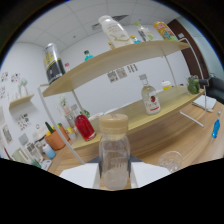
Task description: Make me a cup of Mount Fuji.
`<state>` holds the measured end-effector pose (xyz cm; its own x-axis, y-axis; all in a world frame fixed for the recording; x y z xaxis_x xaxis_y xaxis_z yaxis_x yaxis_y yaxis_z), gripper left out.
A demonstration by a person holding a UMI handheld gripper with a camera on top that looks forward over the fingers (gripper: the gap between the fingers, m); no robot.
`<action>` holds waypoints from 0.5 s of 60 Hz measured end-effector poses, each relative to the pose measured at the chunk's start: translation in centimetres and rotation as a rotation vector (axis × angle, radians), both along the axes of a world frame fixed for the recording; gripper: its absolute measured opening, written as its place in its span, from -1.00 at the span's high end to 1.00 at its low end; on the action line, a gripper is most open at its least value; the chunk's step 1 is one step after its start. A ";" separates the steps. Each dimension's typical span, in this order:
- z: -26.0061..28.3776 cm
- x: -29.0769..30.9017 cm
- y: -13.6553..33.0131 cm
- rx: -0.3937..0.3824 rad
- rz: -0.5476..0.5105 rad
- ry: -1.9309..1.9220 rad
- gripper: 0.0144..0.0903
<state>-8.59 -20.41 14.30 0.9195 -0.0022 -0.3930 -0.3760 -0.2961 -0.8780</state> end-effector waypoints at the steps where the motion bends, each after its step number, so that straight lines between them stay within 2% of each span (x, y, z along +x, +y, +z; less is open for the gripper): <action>1: -0.5 -0.1 0.1 -0.007 0.006 -0.029 0.31; 16: -6.5 -1.1 1.2 -0.085 0.045 -0.291 0.31; 30: -9.3 -1.9 0.9 -0.127 0.089 -0.359 0.29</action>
<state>-10.51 -19.51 4.95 0.9973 0.0558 -0.0476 -0.0192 -0.4287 -0.9033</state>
